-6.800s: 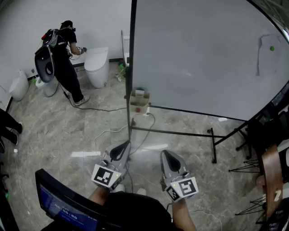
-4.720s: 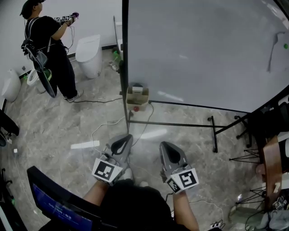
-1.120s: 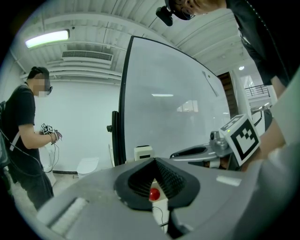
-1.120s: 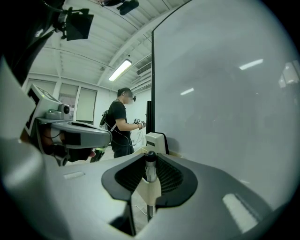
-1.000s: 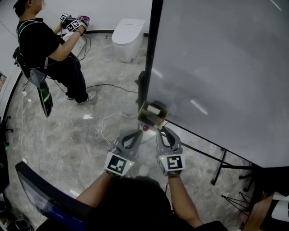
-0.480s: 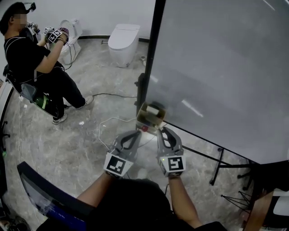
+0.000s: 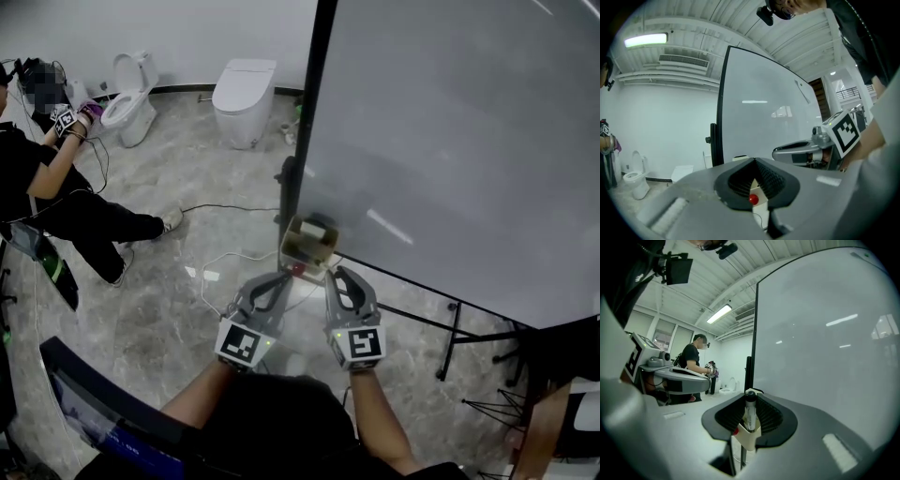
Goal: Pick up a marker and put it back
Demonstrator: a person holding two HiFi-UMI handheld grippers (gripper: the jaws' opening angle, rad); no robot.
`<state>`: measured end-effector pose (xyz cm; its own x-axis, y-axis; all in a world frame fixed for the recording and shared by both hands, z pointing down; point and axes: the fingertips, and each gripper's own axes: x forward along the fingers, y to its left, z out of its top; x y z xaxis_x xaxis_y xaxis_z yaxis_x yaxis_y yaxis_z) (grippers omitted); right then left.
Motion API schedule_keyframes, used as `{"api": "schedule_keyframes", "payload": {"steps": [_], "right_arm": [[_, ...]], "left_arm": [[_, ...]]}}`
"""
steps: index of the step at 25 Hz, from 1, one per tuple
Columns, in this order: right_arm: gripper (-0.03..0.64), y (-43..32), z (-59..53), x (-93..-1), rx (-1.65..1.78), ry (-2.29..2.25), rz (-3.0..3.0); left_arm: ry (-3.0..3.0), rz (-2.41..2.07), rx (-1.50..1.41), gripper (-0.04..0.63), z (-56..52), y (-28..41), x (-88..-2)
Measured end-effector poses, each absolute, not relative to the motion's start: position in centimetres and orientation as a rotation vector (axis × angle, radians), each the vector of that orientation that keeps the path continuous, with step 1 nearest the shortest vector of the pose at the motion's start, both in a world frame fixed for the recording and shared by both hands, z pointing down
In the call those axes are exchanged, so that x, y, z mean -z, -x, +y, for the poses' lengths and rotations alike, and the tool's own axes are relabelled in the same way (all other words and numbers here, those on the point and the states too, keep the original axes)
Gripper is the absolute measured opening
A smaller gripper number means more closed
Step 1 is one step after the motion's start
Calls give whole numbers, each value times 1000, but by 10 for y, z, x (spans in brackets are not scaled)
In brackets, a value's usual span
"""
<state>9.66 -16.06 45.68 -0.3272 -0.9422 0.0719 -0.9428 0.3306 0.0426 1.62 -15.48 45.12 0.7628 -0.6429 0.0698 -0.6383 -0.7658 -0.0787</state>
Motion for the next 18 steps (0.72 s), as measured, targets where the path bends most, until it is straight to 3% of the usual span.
{"api": "schedule_keyframes", "payload": {"steps": [18], "right_arm": [[78, -101, -138, -422, 94, -1888, -2479]], "left_arm": [[2912, 939, 103, 5, -158, -17, -437]]}}
